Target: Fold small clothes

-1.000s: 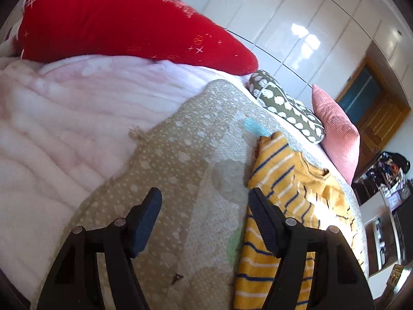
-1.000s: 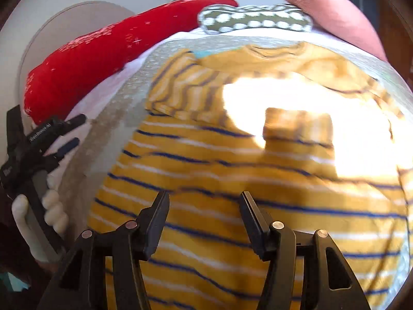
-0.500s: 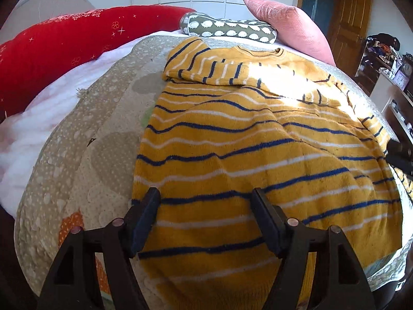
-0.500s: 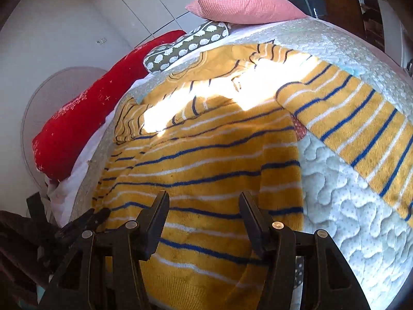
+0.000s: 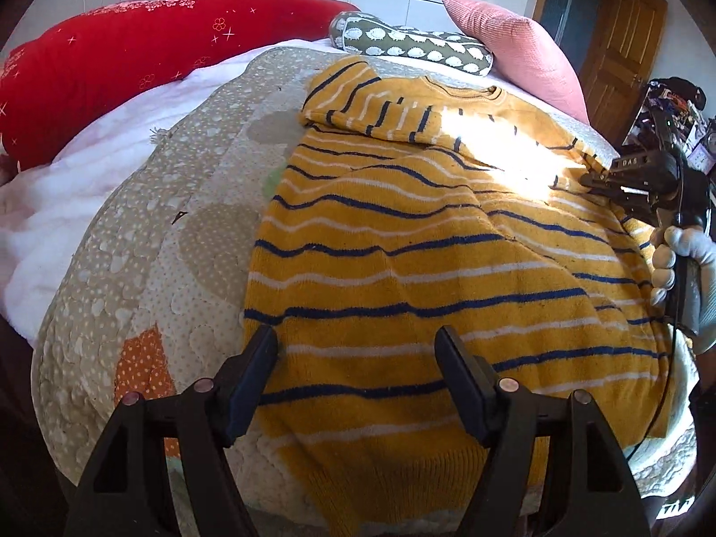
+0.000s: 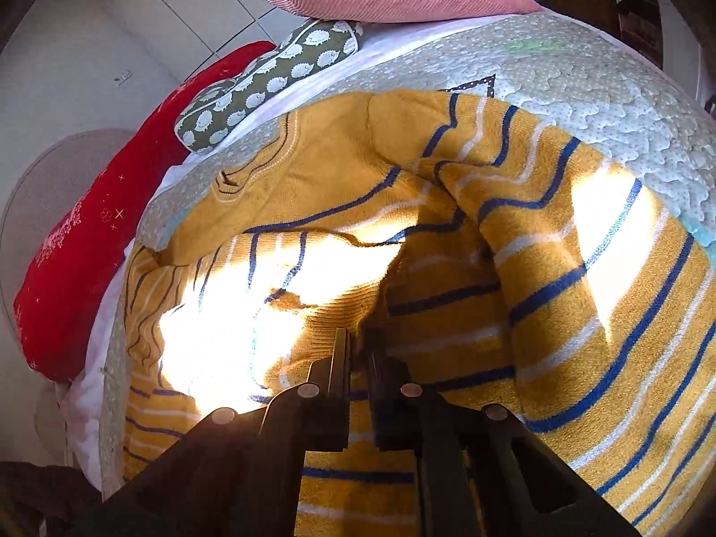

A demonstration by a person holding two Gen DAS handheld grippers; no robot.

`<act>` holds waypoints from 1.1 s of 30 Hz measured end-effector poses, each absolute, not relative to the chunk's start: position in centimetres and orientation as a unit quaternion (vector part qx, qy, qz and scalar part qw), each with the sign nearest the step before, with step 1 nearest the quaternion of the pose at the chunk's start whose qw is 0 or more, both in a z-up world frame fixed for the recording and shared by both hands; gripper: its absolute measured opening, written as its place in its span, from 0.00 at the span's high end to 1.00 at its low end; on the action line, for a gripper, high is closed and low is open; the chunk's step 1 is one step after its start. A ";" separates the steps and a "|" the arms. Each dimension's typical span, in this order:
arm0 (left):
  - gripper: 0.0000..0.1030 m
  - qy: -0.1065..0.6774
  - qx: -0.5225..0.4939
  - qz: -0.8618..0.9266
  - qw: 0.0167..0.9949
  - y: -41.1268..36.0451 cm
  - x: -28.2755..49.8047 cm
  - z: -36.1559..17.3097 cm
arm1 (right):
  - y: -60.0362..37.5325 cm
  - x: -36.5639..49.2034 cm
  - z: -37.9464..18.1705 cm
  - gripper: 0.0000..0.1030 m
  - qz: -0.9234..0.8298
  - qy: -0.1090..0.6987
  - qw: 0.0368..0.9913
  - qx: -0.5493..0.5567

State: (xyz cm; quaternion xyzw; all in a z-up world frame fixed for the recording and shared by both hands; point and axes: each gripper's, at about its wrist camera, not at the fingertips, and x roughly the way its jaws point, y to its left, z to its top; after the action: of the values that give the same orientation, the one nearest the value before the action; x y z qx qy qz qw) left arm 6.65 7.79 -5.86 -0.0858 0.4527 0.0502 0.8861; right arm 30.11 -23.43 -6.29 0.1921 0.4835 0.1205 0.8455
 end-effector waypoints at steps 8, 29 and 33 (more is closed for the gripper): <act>0.30 0.467 -0.083 0.057 0.879 7.8 6.3 -5.6 | -29.7 28.0 -5.2 0.96 0.070 0.455 0.861 0.217; 0.30 0.442 -0.052 0.018 0.895 3.4 5.1 -3.2 | -26.4 30.3 -4.3 0.58 0.157 0.474 0.839 0.218; 0.30 0.442 -0.064 0.024 0.894 4.7 5.1 -3.5 | -24.2 33.1 -6.5 0.95 0.165 0.509 0.819 0.209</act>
State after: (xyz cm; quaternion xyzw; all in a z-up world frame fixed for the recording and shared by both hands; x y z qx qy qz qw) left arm 5.07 4.72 -3.51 -0.0639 0.4424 0.0242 0.8942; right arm 33.10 -24.18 -6.46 0.2092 0.5086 0.1652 0.8187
